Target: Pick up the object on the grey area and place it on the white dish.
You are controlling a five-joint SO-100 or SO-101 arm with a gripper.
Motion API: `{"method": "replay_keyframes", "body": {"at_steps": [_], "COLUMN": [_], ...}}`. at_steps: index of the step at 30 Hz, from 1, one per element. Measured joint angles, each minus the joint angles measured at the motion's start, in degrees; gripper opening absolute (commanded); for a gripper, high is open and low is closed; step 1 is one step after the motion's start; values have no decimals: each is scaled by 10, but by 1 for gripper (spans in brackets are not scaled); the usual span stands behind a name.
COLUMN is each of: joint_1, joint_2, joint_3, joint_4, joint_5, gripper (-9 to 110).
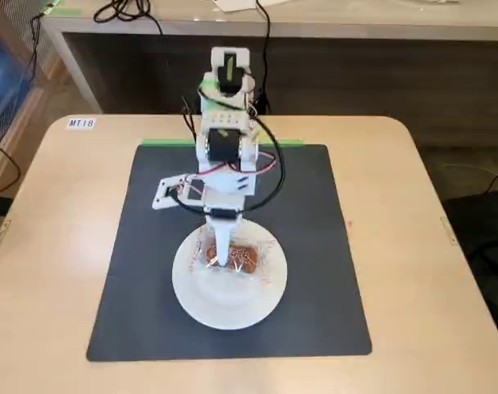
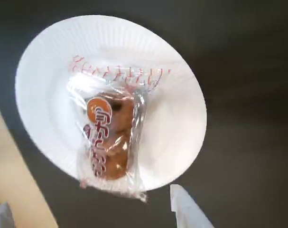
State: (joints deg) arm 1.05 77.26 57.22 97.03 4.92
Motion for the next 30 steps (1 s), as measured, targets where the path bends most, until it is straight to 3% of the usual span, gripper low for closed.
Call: {"method": "replay_keyframes", "body": {"at_steps": [4,9,14,21,30], "joint_1": [-33,-55,-62,-84,-29], "joint_2": [170,563,923,1030,1128], "joint_3": [142,531,853,1022,1158], "joint_4": [-90,-337,-379,-406,-413], "joint_5": [-33,-22,-18,-36,-63], "gripper": [19,2,0,0,0]}}
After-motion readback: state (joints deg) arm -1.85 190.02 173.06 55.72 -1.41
